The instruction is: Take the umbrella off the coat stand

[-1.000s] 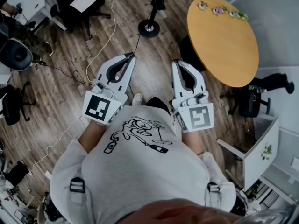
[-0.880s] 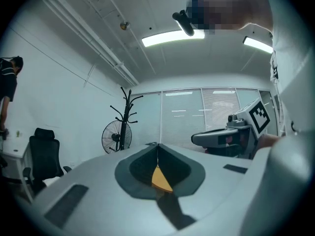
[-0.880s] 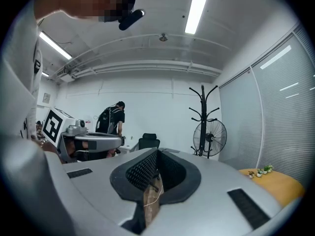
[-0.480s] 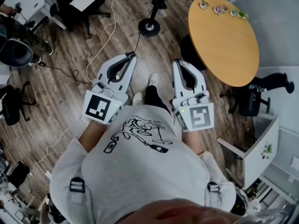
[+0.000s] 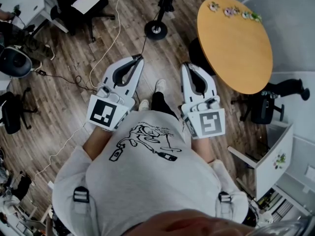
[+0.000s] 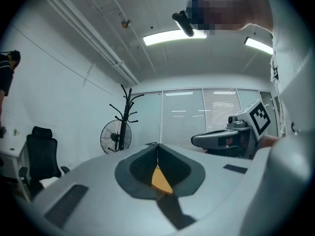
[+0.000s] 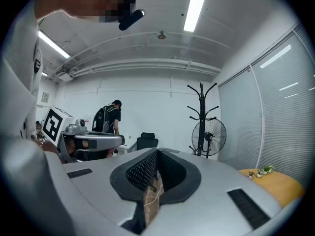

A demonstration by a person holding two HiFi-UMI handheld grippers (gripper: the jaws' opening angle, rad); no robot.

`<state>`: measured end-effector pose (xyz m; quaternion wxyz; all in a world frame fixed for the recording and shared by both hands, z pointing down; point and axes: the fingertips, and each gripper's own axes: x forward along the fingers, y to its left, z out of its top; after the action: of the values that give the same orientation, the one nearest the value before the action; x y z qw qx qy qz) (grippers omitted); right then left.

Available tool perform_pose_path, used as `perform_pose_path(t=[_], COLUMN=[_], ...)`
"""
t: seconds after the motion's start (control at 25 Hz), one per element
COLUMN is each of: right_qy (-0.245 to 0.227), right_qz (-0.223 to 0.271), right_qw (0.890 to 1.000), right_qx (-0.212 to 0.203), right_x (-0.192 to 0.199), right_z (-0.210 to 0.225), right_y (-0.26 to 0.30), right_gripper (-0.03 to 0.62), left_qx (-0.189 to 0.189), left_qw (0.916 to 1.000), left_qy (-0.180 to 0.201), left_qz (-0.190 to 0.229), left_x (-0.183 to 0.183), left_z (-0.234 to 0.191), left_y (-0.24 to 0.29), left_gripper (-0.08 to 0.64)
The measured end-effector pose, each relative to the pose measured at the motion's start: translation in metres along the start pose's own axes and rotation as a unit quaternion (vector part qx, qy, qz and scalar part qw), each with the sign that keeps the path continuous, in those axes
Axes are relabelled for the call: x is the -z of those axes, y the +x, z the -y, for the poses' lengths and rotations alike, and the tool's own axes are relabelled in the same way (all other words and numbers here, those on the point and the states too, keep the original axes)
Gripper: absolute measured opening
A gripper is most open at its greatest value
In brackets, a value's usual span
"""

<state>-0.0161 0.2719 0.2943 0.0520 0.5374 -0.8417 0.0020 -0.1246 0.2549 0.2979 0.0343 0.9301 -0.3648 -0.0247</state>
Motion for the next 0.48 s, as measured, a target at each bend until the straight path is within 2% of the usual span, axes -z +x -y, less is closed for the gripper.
perform_pose_path(t=[0.48], right_qy=[0.005], right_qz=[-0.002], right_qw=[1.000], right_qx=[-0.008], right_x=[0.004], right_z=[0.047], right_y=[0.037], right_gripper=[0.015], left_qx=[-0.005], left_qw=[1.0000], left_qy=[0.000], left_qz=[-0.005], left_x=[0.002], left_z=[-0.019], left_y=[0.056], left_gripper=[0.009])
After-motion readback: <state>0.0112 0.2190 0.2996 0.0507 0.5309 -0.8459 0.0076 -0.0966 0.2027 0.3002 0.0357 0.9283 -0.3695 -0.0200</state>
